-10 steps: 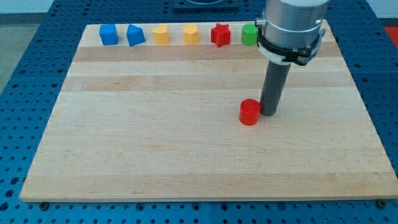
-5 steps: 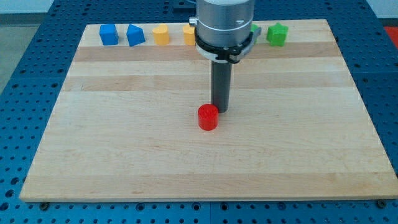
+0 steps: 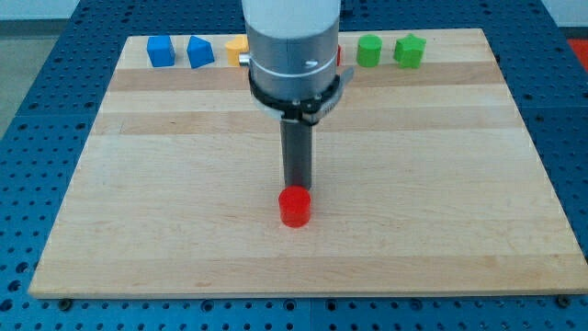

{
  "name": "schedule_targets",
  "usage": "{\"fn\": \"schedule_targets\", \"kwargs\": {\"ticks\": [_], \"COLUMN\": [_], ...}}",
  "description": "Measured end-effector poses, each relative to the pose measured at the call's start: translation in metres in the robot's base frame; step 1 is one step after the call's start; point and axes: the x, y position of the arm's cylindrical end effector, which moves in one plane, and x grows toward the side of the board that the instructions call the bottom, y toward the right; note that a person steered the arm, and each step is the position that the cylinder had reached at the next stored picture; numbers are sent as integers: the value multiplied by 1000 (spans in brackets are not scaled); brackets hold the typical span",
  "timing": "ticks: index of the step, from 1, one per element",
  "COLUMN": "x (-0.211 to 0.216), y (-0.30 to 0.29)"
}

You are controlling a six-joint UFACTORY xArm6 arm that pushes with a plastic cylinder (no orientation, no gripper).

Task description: Put the red circle at the bottom center

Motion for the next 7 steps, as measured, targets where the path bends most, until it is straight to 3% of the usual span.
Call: {"fn": "schedule_targets", "kwargs": {"ticks": [1,2,7], "x": [23,11,-182], "y": [-1,3,244]}}
